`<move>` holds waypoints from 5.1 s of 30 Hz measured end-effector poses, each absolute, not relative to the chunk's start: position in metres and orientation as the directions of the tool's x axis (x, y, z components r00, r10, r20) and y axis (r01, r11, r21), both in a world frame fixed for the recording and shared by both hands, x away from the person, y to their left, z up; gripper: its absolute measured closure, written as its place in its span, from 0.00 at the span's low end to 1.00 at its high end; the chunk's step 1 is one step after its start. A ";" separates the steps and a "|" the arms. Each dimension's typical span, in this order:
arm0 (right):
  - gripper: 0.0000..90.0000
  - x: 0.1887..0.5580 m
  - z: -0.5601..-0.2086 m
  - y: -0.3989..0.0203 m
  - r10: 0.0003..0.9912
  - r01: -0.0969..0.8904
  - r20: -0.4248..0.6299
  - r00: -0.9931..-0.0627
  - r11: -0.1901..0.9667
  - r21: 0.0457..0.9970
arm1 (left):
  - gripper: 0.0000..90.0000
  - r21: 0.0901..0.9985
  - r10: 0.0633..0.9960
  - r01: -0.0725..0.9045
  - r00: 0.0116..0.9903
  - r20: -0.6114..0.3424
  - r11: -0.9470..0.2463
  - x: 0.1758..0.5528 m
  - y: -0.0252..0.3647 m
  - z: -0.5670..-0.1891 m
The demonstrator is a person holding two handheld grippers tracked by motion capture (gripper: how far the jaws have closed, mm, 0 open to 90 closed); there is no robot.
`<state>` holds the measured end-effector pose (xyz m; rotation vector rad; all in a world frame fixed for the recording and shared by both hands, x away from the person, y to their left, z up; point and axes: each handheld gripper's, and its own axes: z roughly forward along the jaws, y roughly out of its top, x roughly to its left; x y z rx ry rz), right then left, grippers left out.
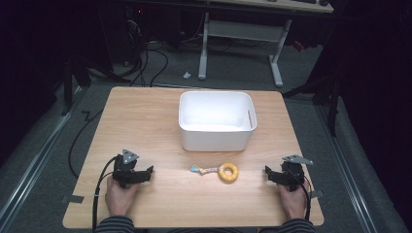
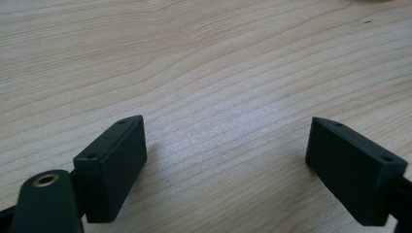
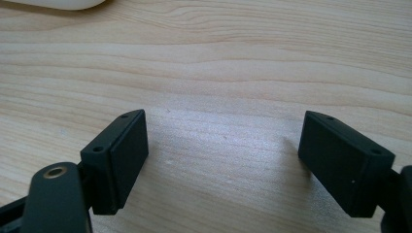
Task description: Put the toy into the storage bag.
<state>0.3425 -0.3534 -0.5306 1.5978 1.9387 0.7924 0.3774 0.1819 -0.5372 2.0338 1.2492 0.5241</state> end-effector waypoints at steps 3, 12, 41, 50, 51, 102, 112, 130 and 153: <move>0.21 0.343 -0.531 -0.353 0.984 0.691 -0.016 -0.178 0.137 0.710 | 0.17 0.729 0.885 0.611 0.464 -0.013 -0.309 0.377 0.182 -0.537; 0.17 0.344 -0.531 -0.352 0.981 0.694 -0.018 -0.192 0.149 0.704 | 0.19 0.731 0.882 0.608 0.470 -0.017 -0.310 0.377 0.182 -0.537; 0.44 0.337 -0.525 -0.369 0.978 0.688 0.050 -0.204 0.107 0.717 | 0.19 0.731 0.883 0.608 0.469 -0.017 -0.309 0.376 0.182 -0.537; 0.43 0.333 -0.520 -0.372 0.974 0.684 0.069 -0.215 0.100 0.722 | 0.19 0.732 0.883 0.608 0.470 -0.018 -0.309 0.376 0.182 -0.537; 0.43 0.332 -0.519 -0.372 0.972 0.684 0.083 -0.219 0.092 0.724 | 0.19 0.732 0.883 0.608 0.470 -0.018 -0.309 0.376 0.182 -0.537; 0.50 0.355 -0.476 -0.308 0.872 0.628 0.085 -0.481 0.276 0.727 | 0.19 0.732 0.886 0.609 0.464 -0.017 -0.305 0.376 0.182 -0.537; 0.51 0.364 -0.471 -0.283 0.839 0.606 0.064 -0.540 0.334 0.722 | 0.19 0.732 0.885 0.609 0.466 -0.018 -0.306 0.376 0.182 -0.537; 0.51 0.372 -0.472 -0.254 0.802 0.602 0.053 -0.595 0.401 0.691 | 0.19 0.731 0.884 0.611 0.468 -0.023 -0.304 0.376 0.182 -0.537; 0.51 0.379 -0.491 -0.236 0.774 0.639 0.062 -0.630 0.471 0.608 | 0.18 0.733 0.880 0.609 0.473 -0.027 -0.304 0.376 0.182 -0.537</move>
